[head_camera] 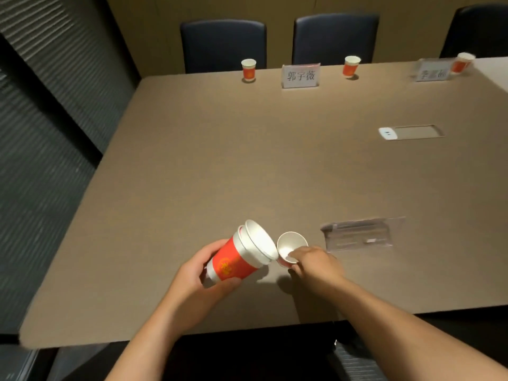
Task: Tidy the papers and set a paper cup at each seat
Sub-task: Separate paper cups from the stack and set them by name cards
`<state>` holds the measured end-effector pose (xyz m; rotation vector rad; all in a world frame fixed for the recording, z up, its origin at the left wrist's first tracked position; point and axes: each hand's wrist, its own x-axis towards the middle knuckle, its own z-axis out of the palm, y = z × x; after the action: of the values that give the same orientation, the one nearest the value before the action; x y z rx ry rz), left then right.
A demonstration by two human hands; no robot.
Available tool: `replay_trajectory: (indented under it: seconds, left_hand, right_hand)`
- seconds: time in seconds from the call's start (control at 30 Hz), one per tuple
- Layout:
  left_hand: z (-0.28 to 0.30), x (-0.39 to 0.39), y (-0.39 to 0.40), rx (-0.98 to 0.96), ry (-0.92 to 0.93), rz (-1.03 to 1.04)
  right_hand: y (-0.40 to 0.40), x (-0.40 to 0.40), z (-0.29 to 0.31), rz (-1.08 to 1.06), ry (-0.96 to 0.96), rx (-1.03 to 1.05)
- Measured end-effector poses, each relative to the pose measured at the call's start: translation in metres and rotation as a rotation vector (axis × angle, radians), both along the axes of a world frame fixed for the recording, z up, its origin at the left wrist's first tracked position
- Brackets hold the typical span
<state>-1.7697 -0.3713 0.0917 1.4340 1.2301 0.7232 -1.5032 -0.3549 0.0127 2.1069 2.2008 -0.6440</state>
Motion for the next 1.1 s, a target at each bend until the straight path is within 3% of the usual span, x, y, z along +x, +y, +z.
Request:
replay_trajectory:
  seconds: [0.1,0.27,0.37,0.5,0.7,0.93,1.1]
  left_hand:
    - [0.002,0.016,0.000,0.002,0.013,-0.009]
    - [0.007,0.071,-0.004,0.020,0.016,-0.071]
    - [0.007,0.121,-0.010,0.031,0.013,-0.159]
    - [0.009,0.215,-0.024,0.032,0.016,-0.305]
    - [0.006,0.357,-0.067,0.071,0.012,-0.345]
    - [-0.014,0.419,-0.098,0.017,0.009,-0.150]
    - [-0.014,0.437,-0.088,0.009,-0.004,-0.114]
  right_hand:
    - [0.000,0.015,0.016,-0.001,0.111,-0.004]
    - [-0.041,0.058,0.078,-0.300,0.595,0.382]
    - [-0.076,0.091,0.118,-0.221,0.787,0.292]
    - [-0.120,0.164,0.131,-0.172,0.704,0.234]
    - [-0.173,0.303,0.141,-0.378,0.633,0.363]
    - [-0.174,0.427,0.139,-0.363,0.394,0.533]
    - [-0.125,0.462,0.090,-0.214,0.088,0.442]
